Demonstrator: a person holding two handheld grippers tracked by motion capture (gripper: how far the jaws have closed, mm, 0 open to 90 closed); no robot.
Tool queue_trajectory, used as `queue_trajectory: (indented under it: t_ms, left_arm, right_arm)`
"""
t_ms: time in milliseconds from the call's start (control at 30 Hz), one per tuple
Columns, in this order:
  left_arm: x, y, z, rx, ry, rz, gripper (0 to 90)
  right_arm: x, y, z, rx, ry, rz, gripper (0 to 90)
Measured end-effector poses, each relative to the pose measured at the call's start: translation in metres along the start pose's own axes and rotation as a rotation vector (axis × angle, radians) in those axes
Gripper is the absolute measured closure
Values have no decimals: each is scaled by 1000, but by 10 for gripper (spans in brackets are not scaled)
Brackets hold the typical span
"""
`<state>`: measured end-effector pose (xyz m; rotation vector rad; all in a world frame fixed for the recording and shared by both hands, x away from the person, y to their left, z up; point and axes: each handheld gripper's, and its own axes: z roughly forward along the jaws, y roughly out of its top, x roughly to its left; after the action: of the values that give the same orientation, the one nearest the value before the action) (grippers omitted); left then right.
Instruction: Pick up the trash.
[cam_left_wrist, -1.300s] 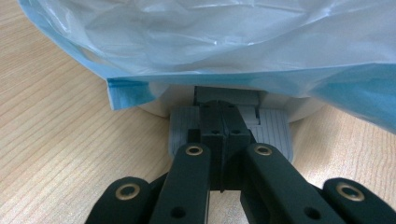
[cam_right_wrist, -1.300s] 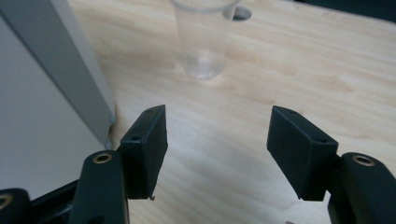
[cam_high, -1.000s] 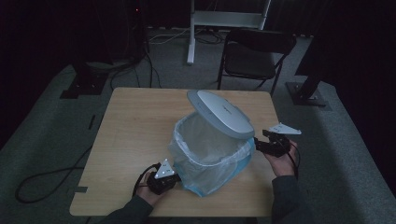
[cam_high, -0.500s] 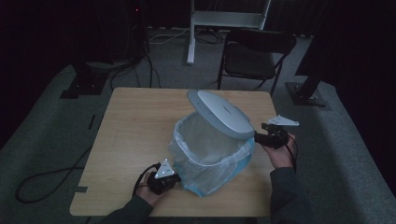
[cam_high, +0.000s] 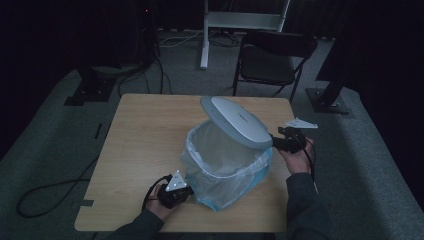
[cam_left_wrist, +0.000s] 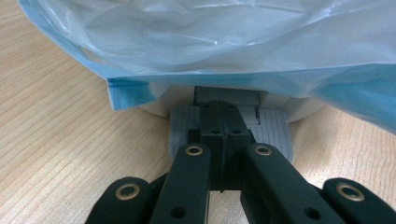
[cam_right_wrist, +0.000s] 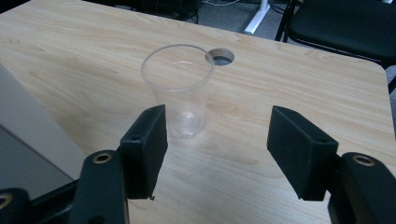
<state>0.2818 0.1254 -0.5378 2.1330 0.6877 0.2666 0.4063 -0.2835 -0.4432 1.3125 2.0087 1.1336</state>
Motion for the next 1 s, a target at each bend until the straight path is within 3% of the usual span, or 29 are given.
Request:
queue_trajectory:
  t_ms: [433,1000]
  left_arm:
    - [0,0,0,0,1,0,900]
    - [0,0,0,1,2,2,900]
  right_arm:
    - [-4,8,12,-8,-1,32,370]
    - [-2,17,30,2,3,26,369]
